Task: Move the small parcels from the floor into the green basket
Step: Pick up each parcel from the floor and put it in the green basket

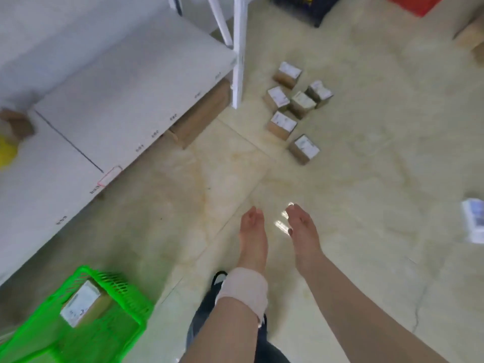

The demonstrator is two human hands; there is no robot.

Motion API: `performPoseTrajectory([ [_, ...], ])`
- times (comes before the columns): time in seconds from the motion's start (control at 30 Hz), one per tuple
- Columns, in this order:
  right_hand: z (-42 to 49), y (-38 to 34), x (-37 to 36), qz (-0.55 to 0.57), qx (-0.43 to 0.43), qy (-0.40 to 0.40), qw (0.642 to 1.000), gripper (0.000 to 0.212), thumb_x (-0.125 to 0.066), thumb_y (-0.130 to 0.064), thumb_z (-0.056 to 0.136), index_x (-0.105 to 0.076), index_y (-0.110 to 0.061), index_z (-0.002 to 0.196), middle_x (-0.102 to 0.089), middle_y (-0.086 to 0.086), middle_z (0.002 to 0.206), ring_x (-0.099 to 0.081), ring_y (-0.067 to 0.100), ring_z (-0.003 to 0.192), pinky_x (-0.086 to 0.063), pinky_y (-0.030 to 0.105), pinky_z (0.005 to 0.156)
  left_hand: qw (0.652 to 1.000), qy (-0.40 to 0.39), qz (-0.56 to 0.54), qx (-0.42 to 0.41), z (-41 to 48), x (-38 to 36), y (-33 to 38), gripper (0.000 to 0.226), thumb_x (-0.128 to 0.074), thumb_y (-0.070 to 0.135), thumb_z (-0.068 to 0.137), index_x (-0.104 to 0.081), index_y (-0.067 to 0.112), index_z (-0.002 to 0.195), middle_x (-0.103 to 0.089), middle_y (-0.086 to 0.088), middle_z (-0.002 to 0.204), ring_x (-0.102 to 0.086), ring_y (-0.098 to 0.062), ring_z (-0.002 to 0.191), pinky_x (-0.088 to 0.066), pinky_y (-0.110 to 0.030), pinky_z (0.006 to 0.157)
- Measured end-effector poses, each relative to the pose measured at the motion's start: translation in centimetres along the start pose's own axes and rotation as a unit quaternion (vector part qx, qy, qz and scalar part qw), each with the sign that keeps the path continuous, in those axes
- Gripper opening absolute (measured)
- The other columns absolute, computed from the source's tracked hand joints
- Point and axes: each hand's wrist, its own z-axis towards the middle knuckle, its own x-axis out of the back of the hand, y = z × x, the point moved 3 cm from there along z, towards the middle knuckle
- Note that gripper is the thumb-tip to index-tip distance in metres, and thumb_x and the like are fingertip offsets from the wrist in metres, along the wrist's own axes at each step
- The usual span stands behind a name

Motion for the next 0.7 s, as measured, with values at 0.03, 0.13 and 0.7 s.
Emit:
performPoseTrajectory([
  [0.03, 0.9, -1.4, 1.7, 0.008, -0.002, 0.004, 1.0, 0.051, -0.052, -0.033, 0.092, -0.041, -0.019, 0.139, -0.045, -0.002, 0.145, -0.042, 0.013, 0.132, -0.029, 0.036, 0.115, 1.0, -0.014, 0.007, 0.0, -0.2, -2.4, 1.2, 0.043, -0.036, 0.028, 0.098, -0.04, 0.015, 0.138, -0.043, -0.001, 0.144, -0.042, -0.016, 0.13, -0.028, -0.02, 0.096],
  [0.13, 3.7, -5.5, 5.6, 0.013, -0.005, 0.001, 1.0, 0.052, -0.05, -0.034, 0.093, -0.038, -0.018, 0.141, -0.043, -0.002, 0.146, -0.041, 0.015, 0.133, -0.03, 0.035, 0.113, 0.999, -0.049, 0.013, -0.003, 0.1, -8.7, 4.7, 0.044, -0.037, 0.032, 0.096, -0.042, 0.015, 0.135, -0.047, -0.002, 0.14, -0.044, -0.018, 0.127, -0.03, -0.025, 0.1],
  [0.7, 23.8, -22.6, 25.9, -0.004, -0.022, 0.031, 0.999, 0.048, -0.051, -0.033, 0.093, -0.043, -0.018, 0.138, -0.048, -0.005, 0.137, -0.046, 0.013, 0.125, -0.034, 0.027, 0.108, 0.992, -0.082, 0.098, -0.017, 9.9, -38.4, 16.1, 0.045, -0.039, 0.033, 0.096, -0.041, 0.014, 0.136, -0.048, -0.004, 0.139, -0.045, -0.018, 0.127, -0.032, -0.036, 0.112],
])
